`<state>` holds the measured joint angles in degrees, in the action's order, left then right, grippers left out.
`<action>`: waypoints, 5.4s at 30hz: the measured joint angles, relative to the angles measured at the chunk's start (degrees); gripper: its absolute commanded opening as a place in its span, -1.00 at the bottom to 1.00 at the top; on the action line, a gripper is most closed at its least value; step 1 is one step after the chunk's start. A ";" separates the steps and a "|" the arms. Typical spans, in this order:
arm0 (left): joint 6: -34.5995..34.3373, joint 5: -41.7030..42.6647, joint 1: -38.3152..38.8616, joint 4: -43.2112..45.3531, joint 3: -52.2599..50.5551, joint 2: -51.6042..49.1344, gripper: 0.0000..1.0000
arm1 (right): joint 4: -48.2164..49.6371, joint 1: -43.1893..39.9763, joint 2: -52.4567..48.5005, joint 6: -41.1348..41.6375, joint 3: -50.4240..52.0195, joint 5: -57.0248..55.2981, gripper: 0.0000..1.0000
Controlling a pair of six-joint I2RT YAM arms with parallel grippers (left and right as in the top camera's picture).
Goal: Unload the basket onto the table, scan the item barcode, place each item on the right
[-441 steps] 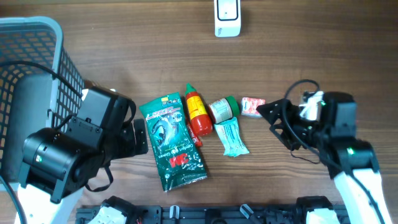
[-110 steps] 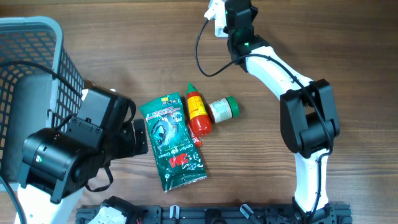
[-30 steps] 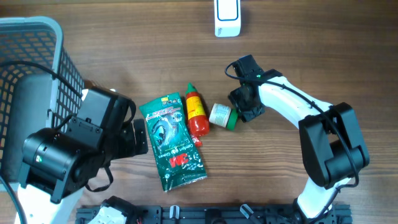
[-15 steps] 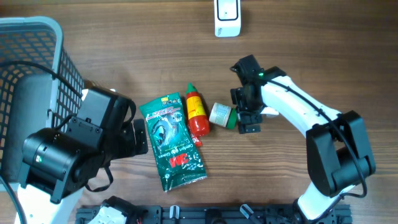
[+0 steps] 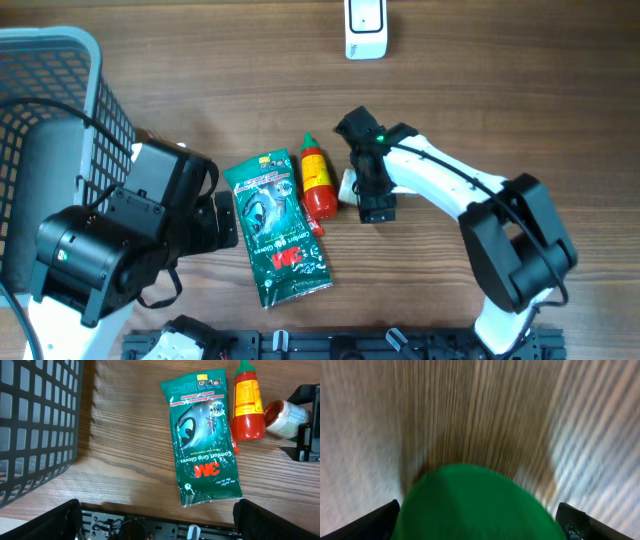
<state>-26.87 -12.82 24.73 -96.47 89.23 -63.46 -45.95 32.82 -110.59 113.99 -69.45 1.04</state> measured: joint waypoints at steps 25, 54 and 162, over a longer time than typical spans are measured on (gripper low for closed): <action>0.00 0.00 0.00 0.02 0.00 0.00 1.00 | 6.75 -11.19 -0.68 -61.53 -1.38 7.08 0.99; 0.00 0.00 0.00 0.00 0.00 0.00 1.00 | 5.07 -10.82 0.74 -59.30 -2.82 -6.45 -0.07; 0.00 0.00 0.00 0.00 0.00 0.00 1.00 | -2.75 -19.47 -13.29 -59.17 -29.38 -7.28 0.44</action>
<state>-26.87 -12.82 24.73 -96.47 89.23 -63.46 -48.71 13.34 -123.87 54.83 -98.83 -6.24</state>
